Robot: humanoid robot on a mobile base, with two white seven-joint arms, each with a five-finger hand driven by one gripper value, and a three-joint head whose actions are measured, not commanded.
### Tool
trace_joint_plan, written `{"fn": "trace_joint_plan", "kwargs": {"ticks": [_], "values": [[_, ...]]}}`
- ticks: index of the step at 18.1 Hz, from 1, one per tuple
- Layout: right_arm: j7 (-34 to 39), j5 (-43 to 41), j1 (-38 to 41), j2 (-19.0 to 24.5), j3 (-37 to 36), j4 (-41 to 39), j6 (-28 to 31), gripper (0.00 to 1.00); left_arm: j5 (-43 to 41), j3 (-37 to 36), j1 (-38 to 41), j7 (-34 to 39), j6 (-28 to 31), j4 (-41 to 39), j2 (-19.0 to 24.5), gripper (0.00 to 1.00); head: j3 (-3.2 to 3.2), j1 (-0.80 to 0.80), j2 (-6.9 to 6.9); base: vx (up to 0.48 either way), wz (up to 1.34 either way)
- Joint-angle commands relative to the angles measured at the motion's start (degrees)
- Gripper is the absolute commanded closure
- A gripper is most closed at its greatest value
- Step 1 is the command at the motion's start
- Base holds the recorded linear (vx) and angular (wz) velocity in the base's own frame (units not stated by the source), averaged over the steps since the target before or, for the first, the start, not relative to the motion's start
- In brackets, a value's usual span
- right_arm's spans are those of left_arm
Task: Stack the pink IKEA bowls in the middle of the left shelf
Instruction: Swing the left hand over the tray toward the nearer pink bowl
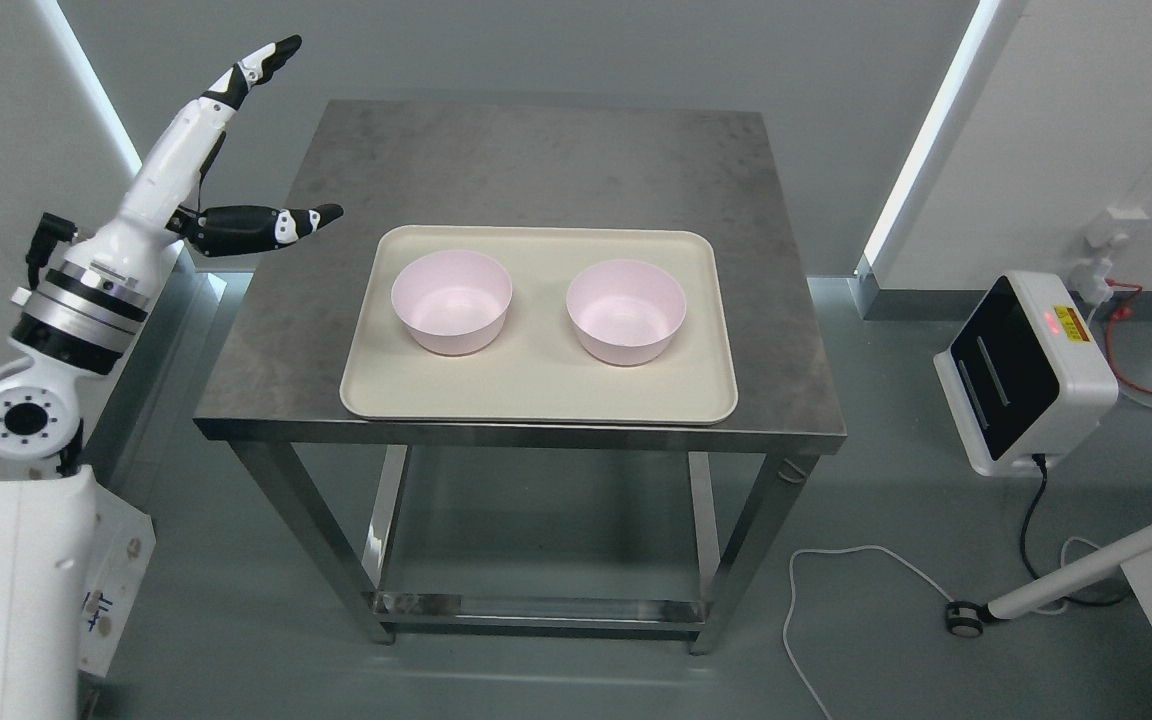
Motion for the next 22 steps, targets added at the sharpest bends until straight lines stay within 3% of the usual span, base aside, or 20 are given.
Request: {"fn": "trace_joint_plan", "kwargs": {"ticks": [1, 7, 11, 13, 14, 17, 22], "values": [[0.04, 0.00, 0.09, -1.00, -0.62, -1.93, 0.03, 0.00, -1.77, -19.44, -7.83, 0.35, -0.76, -1.48, 22.28, 0.00, 0.00, 0.00, 0.00, 0.000, 0.00], [0.04, 0.00, 0.09, -1.00, -0.62, -1.93, 0.03, 0.00, -6.06, -25.25, -9.16, 0.53, -1.55, -2.53, 22.55, 0.02, 0.00, 0.00, 0.00, 0.000, 0.00], [0.04, 0.00, 0.09, -1.00, -0.62, -1.93, 0.03, 0.00, -15.88, -29.30, -10.65, 0.53, -7.35, -5.70, 21.85, 0.05, 0.00, 0.00, 0.00, 0.000, 0.00], [0.04, 0.00, 0.09, -1.00, -0.62, -1.93, 0.03, 0.00, -24.32, -31.76, -11.61, 0.18, -6.92, -6.49, 18.62, 0.06, 0.00, 0.00, 0.00, 0.000, 0.00], [0.04, 0.00, 0.09, -1.00, -0.62, -1.93, 0.03, 0.00, -29.40, -32.12, -13.71, -1.22, -6.39, -7.62, 15.46, 0.06, 0.00, 0.00, 0.00, 0.000, 0.00], [0.04, 0.00, 0.09, -1.00, -0.62, -1.93, 0.03, 0.00, -36.31, -32.21, -20.49, -18.76, -6.21, -7.72, 11.32, 0.08, 0.00, 0.00, 0.00, 0.000, 0.00], [0.04, 0.00, 0.09, -1.00, -0.62, -1.93, 0.03, 0.00, -36.75, -32.30, -18.22, -19.16, -6.21, -7.46, 9.46, 0.09, 0.00, 0.00, 0.00, 0.000, 0.00]]}}
